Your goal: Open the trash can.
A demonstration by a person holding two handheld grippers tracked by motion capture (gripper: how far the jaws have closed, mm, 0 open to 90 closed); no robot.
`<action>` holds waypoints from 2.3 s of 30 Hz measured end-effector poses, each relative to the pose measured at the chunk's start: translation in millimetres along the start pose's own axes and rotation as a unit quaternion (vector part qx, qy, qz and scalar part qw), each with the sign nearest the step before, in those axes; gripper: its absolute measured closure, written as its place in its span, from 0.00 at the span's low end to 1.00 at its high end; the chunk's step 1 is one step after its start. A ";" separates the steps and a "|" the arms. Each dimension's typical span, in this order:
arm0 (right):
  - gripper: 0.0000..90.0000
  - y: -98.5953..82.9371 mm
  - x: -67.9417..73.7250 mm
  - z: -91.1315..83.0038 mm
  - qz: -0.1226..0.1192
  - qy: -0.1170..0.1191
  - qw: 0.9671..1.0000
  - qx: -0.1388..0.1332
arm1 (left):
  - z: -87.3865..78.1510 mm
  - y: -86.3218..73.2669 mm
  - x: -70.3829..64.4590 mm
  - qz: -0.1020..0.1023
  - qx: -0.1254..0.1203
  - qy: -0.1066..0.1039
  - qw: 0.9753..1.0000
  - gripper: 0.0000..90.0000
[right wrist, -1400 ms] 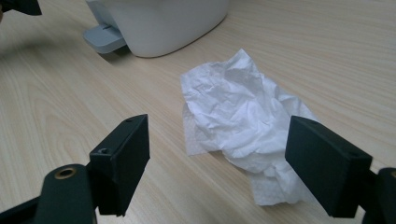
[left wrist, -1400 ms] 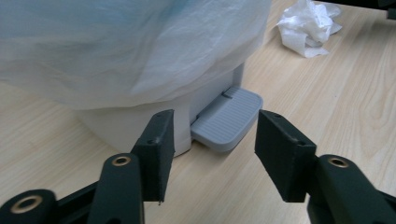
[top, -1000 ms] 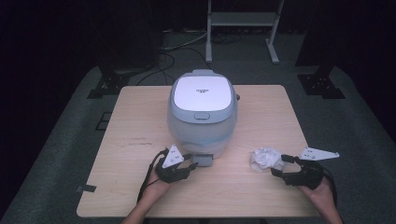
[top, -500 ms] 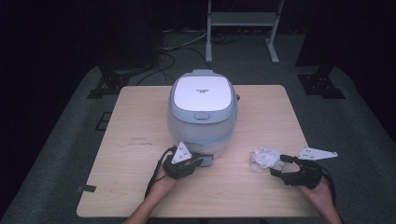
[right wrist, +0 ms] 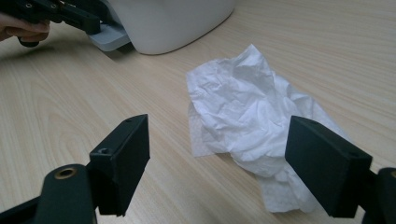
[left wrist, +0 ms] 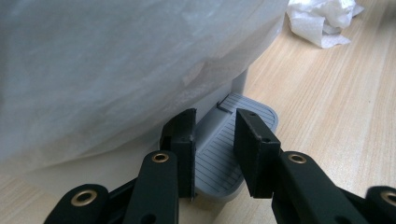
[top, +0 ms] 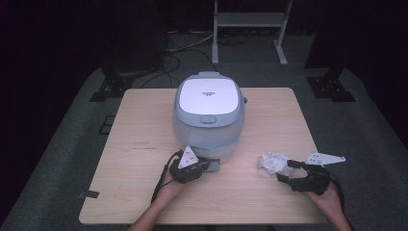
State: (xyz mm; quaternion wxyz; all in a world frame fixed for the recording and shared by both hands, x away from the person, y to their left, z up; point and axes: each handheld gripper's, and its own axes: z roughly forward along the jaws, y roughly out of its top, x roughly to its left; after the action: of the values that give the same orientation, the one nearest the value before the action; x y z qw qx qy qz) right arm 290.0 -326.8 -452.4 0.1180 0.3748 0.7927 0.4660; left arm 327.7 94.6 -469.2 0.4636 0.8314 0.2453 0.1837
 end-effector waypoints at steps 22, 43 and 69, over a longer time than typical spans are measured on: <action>0.23 2.4 5.8 1.6 -0.009 0.000 1.000 0.004 | 2.7 -1.7 -6.5 -0.033 0.010 0.020 0.999 0.77; 0.23 2.8 7.3 3.8 -0.011 -0.002 1.000 0.009 | 6.8 -1.9 -9.6 -0.019 0.029 0.028 0.999 0.77; 0.24 10.8 1.2 14.3 -0.023 -0.019 0.999 0.031 | 11.7 -4.2 -8.0 -0.029 0.044 0.025 0.998 0.77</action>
State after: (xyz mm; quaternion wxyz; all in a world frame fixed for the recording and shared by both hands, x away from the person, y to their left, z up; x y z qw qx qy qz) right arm 302.0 -313.6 -451.0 0.1319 0.3684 0.8131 0.4311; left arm 326.5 84.0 -479.4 0.4257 0.8385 0.2885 0.1801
